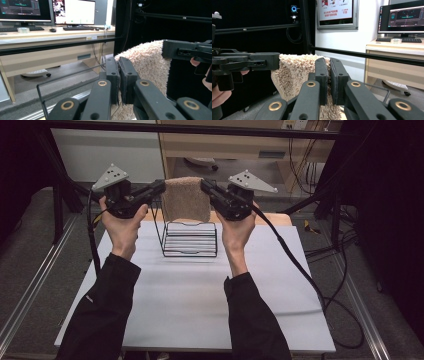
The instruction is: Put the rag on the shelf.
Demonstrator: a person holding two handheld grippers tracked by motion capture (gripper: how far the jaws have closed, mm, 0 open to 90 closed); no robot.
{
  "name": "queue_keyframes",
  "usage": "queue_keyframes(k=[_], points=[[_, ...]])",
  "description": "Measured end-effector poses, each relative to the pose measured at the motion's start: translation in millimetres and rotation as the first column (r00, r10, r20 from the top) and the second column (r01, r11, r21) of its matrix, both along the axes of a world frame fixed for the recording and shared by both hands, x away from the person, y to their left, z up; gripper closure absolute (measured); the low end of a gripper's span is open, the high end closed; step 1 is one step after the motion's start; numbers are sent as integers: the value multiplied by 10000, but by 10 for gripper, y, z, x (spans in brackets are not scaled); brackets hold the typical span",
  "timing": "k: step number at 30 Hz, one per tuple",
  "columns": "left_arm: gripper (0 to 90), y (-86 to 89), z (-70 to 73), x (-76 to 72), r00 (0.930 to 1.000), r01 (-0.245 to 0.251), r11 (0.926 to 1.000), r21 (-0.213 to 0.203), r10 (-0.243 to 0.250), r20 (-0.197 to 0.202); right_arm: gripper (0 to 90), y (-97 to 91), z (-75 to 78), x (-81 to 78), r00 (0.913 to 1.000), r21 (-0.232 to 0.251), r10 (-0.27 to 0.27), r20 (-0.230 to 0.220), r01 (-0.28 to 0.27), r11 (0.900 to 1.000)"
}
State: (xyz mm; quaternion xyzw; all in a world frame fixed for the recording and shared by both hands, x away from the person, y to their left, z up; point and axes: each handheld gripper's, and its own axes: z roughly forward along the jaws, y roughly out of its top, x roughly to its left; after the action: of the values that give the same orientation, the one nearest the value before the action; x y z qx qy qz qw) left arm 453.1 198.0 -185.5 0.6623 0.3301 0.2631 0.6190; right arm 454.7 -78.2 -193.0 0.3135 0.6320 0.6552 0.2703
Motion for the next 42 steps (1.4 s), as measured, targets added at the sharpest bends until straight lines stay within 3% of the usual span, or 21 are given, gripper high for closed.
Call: queue_keyframes(k=[10, 15, 24, 42], points=[[862, 13, 149, 142, 9998, -165, 9995, 267, 162, 111, 855, 50, 97, 168, 10000, 105, -75, 49, 74, 9999], [862, 3, 219, 212, 9999, -96, 10000, 18, 96, 94, 855, 37, 169, 240, 9998, 160, -101, 144, 98, 9998], [861, -46, 358, 285, 9992, -254, 9993, 269, 245, 326, 855, 10, 264, 358, 9996, 248, -129, 252, 122, 9996], [861, -71, 246, 591, 9989, -418, 9983, 408, 408, 251, 854, 50, 223, 627, 9984, -261, -542, 158, 546, 9982]])
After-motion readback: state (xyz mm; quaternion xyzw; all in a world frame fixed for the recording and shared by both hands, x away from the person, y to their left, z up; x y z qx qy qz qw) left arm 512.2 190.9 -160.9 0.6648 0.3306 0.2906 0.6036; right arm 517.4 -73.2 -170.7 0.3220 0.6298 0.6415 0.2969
